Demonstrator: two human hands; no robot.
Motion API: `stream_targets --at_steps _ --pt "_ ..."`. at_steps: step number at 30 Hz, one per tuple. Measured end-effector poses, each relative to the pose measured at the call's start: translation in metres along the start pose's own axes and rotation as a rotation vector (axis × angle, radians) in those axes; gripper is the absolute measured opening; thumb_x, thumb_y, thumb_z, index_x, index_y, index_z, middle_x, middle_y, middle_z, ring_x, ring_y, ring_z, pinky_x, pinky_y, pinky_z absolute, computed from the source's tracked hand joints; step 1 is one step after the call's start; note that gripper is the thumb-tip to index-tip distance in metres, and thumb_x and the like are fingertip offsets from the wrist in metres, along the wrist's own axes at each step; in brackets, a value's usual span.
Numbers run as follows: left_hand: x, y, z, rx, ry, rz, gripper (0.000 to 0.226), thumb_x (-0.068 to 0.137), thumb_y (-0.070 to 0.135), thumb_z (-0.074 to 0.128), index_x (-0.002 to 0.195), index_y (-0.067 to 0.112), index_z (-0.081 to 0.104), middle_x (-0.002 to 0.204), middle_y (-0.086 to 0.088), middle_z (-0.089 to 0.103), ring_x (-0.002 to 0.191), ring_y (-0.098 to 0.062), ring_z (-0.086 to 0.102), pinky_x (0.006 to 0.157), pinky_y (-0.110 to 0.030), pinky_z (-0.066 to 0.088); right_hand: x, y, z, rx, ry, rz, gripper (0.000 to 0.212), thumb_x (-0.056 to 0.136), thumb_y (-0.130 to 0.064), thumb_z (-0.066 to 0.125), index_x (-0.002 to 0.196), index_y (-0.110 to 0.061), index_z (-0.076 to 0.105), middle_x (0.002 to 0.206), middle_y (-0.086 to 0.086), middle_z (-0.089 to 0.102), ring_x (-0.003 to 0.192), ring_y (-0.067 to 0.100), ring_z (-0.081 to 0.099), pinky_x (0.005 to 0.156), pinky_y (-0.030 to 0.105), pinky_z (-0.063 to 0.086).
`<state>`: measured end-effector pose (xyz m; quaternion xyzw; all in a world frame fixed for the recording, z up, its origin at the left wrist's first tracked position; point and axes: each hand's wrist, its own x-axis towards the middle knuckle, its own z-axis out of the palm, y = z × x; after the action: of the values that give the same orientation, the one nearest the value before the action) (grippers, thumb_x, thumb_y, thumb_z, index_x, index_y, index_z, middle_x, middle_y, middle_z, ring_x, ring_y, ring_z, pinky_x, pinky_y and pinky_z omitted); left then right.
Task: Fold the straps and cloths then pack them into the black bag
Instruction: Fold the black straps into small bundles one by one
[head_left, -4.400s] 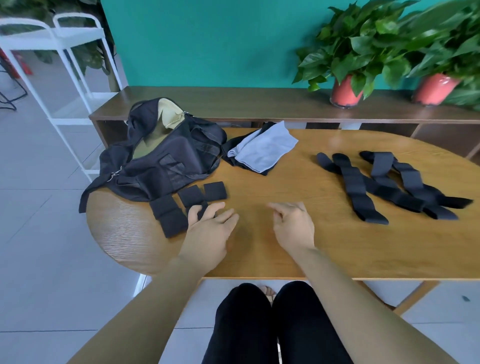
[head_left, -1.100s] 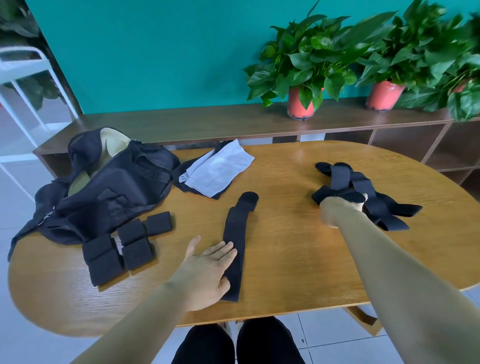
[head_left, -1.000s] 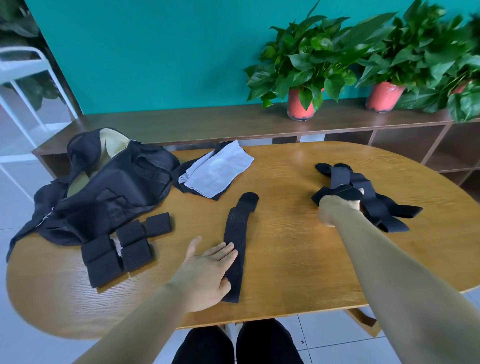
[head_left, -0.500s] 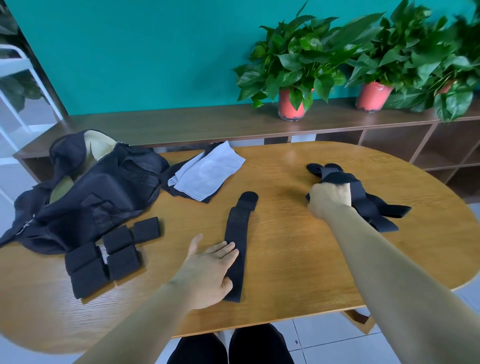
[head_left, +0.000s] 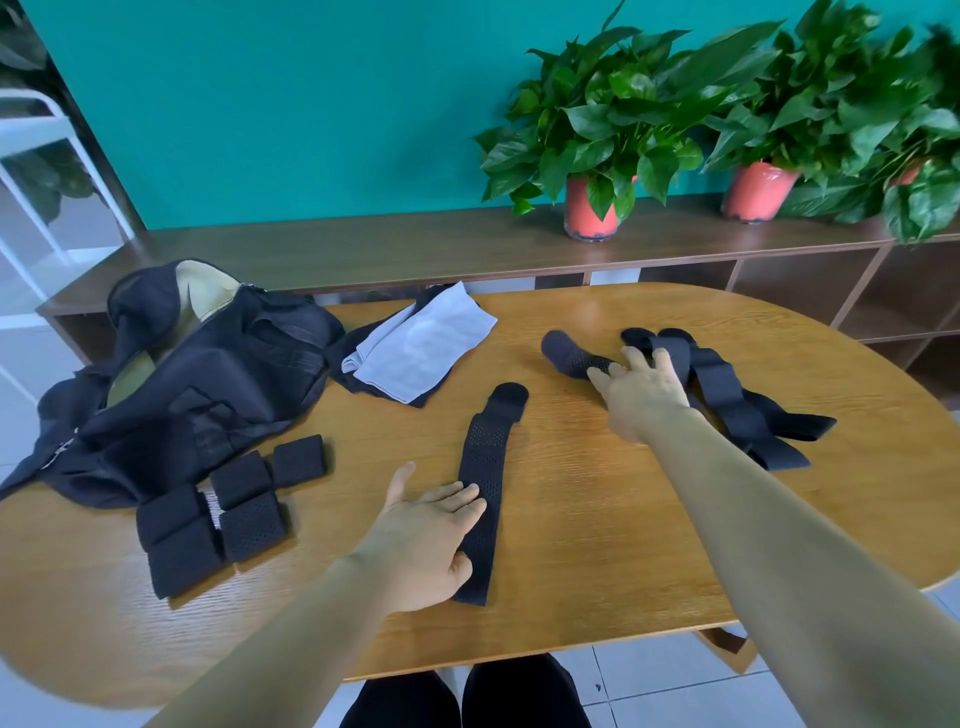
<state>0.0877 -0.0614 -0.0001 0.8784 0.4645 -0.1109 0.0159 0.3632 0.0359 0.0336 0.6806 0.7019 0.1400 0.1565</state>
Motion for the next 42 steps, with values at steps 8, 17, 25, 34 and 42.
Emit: stream_targets --at_steps 8,17,25,34,42 --pt "-0.002 0.001 0.000 0.003 0.009 0.000 0.061 0.094 0.036 0.031 0.152 0.025 0.015 0.160 0.007 0.009 0.146 -0.006 0.008 0.108 -0.051 -0.022 -0.004 -0.004 0.004 0.022 -0.203 0.018 0.061 0.084 -0.007 0.042 0.142 -0.022 0.030 0.141 0.003 0.044 0.141 0.029 0.009 0.106 0.051 0.017" --pt "-0.010 0.005 -0.001 0.025 0.054 -0.015 0.060 0.095 0.040 0.031 0.152 0.025 0.017 0.160 0.007 0.013 0.145 -0.007 0.012 0.108 -0.051 -0.020 -0.029 -0.025 -0.008 0.182 -0.110 0.022 0.064 0.084 -0.005 0.040 0.144 -0.022 0.026 0.131 0.004 0.053 0.144 0.026 0.006 0.109 0.048 0.017" --pt "-0.026 -0.001 0.005 -0.064 0.129 0.004 0.063 0.093 0.053 0.020 0.151 0.027 0.019 0.160 0.010 0.009 0.146 -0.004 0.003 0.109 -0.047 -0.017 -0.072 -0.076 -0.036 0.400 0.099 -0.187 0.051 0.100 -0.042 0.031 0.148 -0.029 0.021 0.151 -0.004 0.035 0.145 0.020 0.005 0.114 0.046 0.014" --pt "-0.026 -0.007 0.020 -0.080 0.119 0.038 0.075 0.084 0.062 0.009 0.150 0.029 0.023 0.159 0.011 0.014 0.145 -0.003 0.009 0.108 -0.043 -0.015 -0.067 -0.117 -0.014 0.381 -0.083 -0.305 0.051 0.098 -0.043 0.031 0.148 -0.032 0.026 0.157 -0.001 0.020 0.145 0.024 -0.002 0.114 0.049 0.007" --pt "-0.025 -0.014 0.022 -0.107 0.130 0.070 0.075 0.083 0.063 0.012 0.151 0.032 0.021 0.159 0.013 0.011 0.144 -0.001 0.007 0.107 -0.041 -0.016 -0.025 -0.114 -0.017 0.297 -0.153 -0.236 0.050 0.100 -0.045 0.025 0.149 -0.037 0.019 0.157 -0.001 0.018 0.145 0.027 -0.009 0.114 0.053 0.006"
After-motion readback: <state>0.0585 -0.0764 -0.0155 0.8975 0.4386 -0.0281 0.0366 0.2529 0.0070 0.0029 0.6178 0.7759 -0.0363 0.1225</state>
